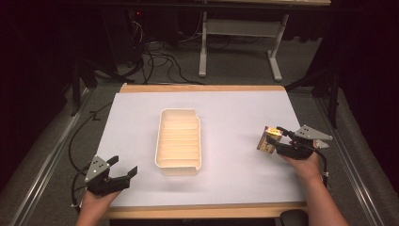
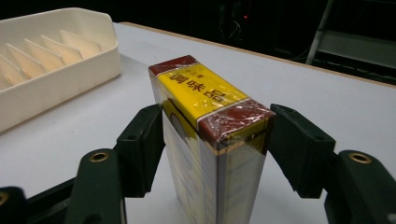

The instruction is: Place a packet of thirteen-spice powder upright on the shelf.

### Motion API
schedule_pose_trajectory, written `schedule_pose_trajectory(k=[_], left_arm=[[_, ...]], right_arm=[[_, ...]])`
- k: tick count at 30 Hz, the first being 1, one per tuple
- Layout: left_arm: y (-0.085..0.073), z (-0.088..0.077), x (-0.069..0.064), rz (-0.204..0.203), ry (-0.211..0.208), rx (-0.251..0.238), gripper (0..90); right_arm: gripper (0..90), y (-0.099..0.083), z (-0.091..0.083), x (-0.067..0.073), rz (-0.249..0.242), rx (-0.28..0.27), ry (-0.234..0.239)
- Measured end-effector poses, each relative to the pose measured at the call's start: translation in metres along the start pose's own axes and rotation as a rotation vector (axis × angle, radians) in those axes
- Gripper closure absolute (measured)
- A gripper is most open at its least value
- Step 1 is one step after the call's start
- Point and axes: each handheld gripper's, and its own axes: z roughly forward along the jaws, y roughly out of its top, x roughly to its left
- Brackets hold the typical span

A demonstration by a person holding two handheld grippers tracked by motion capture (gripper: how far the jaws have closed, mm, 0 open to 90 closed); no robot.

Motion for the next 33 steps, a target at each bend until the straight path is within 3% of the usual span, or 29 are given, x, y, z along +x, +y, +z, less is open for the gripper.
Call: schedule_pose_trajectory(k=[11, 22, 33], left_arm=[[0.0, 0.0, 0.0, -0.001, -0.002, 0.003, 16.1], [0.0, 0.001, -0.001, -0.001, -0.004, 0.005, 16.1], [0.0, 0.003, -0.002, -0.006, -0.015, 0.004, 16.1]], right_arm=[[51.9, 0.0, -0.002, 0.002, -0.023, -0.005, 0.014], [66.9, 0.0, -0.006, 0.007, -0.055, -0.015, 0.059], [68.3, 0.001, -0.007, 0.014, -0.07, -0.002, 0.062]])
